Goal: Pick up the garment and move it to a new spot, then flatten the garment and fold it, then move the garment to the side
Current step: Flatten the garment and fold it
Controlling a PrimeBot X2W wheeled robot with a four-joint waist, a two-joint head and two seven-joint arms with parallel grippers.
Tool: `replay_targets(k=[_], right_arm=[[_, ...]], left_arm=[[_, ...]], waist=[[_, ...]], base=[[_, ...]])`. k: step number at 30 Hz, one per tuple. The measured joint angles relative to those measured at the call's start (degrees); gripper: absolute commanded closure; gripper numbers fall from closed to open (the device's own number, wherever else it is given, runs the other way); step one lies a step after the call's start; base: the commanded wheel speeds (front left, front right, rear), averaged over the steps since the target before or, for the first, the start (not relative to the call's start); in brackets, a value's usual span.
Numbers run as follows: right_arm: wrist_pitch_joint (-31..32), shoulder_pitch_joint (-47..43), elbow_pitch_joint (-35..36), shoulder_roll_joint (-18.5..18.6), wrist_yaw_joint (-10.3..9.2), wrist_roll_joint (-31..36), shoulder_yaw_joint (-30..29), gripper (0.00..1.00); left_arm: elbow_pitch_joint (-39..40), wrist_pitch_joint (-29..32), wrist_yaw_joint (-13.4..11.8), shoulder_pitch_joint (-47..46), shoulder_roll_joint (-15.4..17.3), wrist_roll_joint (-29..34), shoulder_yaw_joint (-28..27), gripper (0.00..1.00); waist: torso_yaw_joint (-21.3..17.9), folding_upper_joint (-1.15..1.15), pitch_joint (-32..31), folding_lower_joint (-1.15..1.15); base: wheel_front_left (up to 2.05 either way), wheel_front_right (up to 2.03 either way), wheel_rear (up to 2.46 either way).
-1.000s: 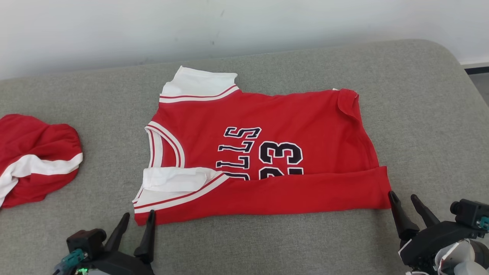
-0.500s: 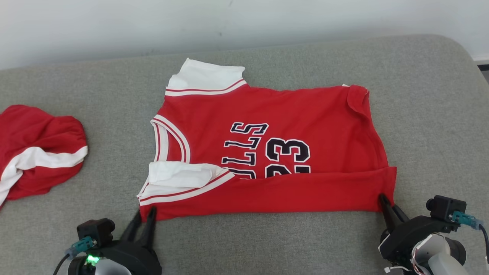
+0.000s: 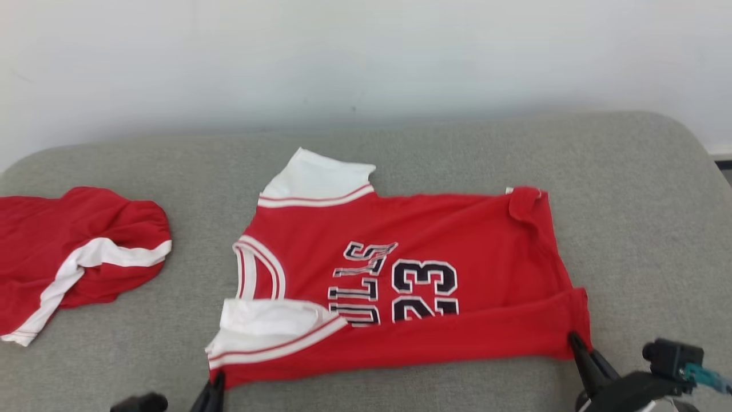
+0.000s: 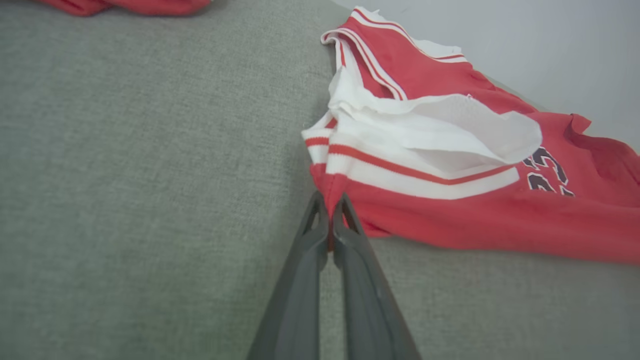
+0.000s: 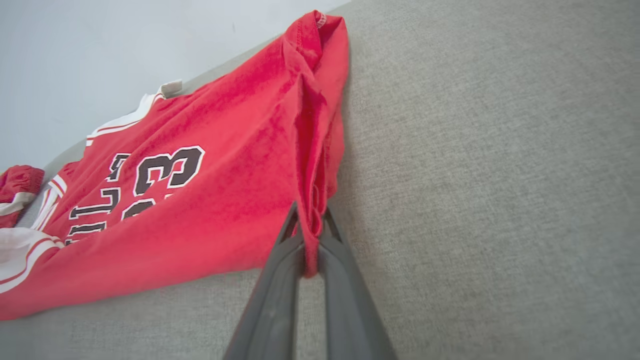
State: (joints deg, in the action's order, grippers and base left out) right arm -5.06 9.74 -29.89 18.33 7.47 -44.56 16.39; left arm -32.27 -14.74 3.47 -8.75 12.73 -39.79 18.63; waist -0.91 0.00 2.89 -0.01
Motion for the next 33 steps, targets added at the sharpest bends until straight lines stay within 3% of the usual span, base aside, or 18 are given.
replay_targets(k=[9, 14, 15, 16, 17, 26, 33], right_arm=[[5.4, -11.8, 10.2, 2.7, 0.00, 0.4, -5.0, 1.00], [9.3, -16.5, 14.4, 1.4, 0.00, 1.9, -9.0, 1.00], [9.7, -17.0, 14.7, 0.8, 0.00, 2.5, -9.6, 0.64], [9.8, -17.1, 15.1, 0.1, 0.00, 2.8, -10.3, 0.07], [10.2, -17.1, 15.4, -0.7, 0.00, 3.1, -10.7, 0.00], [6.9, -15.7, 20.4, -3.9, 0.00, 10.0, -14.0, 0.00], [-0.4, -12.9, 24.1, -5.1, 0.00, 15.7, -14.1, 0.00]], left_arm=[[9.5, -0.2, -3.0, 10.3, -0.1, 0.0, -0.4, 1.00], [12.8, 0.2, -4.5, 13.6, -0.6, 0.1, 0.3, 1.00], [12.9, 0.2, -4.5, 13.9, -0.7, 0.0, 0.4, 0.53], [12.9, 0.2, -4.9, 14.0, -0.7, 0.1, 0.5, 0.11], [13.2, 0.2, -5.2, 14.0, -0.8, 0.4, 0.5, 0.00], [17.4, -0.2, -6.1, 13.5, -1.5, 3.0, -2.7, 0.00], [23.6, -0.3, -6.2, 11.0, -1.9, 10.5, -9.0, 0.00]], waist=[[1.6, 0.00, -2.1, -0.01], [1.4, 0.00, -2.2, -0.01], [1.3, 0.00, -2.1, -0.01], [1.2, 0.00, -2.1, 0.00], [1.1, 0.00, -2.1, 0.00], [0.3, 0.00, -3.0, 0.00], [-0.3, 0.00, -3.5, 0.00]], base=[[0.00, 0.00, 0.00], [0.00, 0.00, 0.00], [0.00, 0.00, 0.00], [0.00, 0.00, 0.00], [0.00, 0.00, 0.00], [0.00, 0.00, 0.00], [0.00, 0.00, 0.00]])
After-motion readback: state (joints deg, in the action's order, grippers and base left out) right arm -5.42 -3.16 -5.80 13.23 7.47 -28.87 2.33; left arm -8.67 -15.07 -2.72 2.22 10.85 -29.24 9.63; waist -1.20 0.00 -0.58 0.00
